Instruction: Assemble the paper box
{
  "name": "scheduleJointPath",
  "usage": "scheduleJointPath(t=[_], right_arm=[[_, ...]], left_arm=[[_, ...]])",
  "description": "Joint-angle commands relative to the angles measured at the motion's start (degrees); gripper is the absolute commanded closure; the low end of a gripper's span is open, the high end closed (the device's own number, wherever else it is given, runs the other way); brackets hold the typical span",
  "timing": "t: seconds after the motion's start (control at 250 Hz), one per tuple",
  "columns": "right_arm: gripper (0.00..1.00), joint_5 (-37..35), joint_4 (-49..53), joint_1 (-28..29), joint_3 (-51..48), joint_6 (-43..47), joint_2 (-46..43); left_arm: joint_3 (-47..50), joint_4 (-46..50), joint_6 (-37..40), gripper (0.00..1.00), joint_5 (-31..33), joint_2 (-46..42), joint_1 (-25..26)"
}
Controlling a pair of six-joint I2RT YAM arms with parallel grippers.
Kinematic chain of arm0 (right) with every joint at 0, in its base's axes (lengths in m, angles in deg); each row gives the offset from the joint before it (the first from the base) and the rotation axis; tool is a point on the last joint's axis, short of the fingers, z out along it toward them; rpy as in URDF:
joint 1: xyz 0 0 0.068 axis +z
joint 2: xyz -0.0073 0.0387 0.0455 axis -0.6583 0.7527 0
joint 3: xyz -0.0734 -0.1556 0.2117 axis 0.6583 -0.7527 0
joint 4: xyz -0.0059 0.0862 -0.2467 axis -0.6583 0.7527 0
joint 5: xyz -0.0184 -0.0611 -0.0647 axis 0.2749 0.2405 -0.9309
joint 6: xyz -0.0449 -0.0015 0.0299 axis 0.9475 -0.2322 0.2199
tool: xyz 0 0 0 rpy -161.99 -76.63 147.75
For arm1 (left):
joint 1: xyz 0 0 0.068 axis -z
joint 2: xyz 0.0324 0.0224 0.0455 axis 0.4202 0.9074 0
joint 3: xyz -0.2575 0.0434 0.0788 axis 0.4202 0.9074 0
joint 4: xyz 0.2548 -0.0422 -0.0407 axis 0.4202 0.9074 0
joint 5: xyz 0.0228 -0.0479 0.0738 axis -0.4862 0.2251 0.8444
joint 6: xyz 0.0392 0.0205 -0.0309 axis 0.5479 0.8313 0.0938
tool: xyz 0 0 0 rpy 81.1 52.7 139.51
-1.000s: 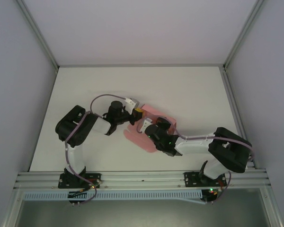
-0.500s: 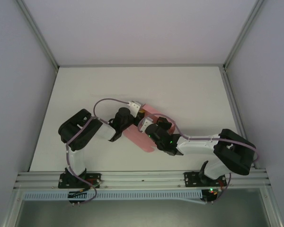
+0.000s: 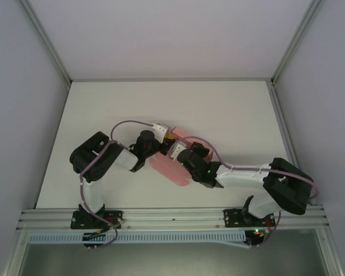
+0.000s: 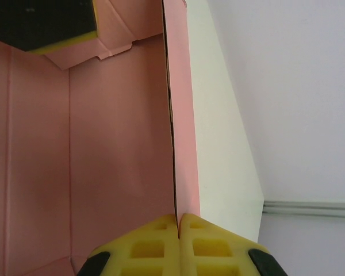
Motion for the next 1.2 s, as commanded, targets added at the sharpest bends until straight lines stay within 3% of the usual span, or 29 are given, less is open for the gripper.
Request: scheduleJointPath(t=[0.0, 0.128, 0.343, 0.627, 0.799, 1.042, 1.198], right_arm=[[1.0, 7.9, 9.3, -0.4, -0.8, -3.2, 1.4], [1.0, 8.4, 9.8, -0.4, -0.6, -3.7, 1.8], [1.0, 8.3, 10.0, -1.0, -0.5, -3.8, 1.5], [1.0, 8.9, 10.5, -2.2, -0.7, -4.2, 0.6], [1.0, 9.4, 10.9, -2.2, -0.4, -4.5, 0.7], [1.0, 9.4, 11.5, -2.2, 0.1, -4.7, 1.4], [1.0, 9.6, 11.4, -2.2, 0.0, -4.6, 1.3]], left_arm=[[-2.8, -1.6, -1.7, 0.66, -2.8, -0.6, -0.3], [-4.7, 0.1, -1.3, 0.68, -2.0, 1.0, -0.4], [-6.0, 2.8, 1.2, 0.83, 1.4, 3.0, -0.1], [-1.7, 2.2, 3.8, 0.75, 1.9, 4.1, -0.5], [-2.5, 1.3, 1.8, 0.79, 3.0, 3.3, -0.5], [-2.9, -0.6, 0.0, 0.7, -2.3, 0.9, -0.4], [-2.9, -1.7, -1.1, 0.69, -2.8, 0.2, -0.4]])
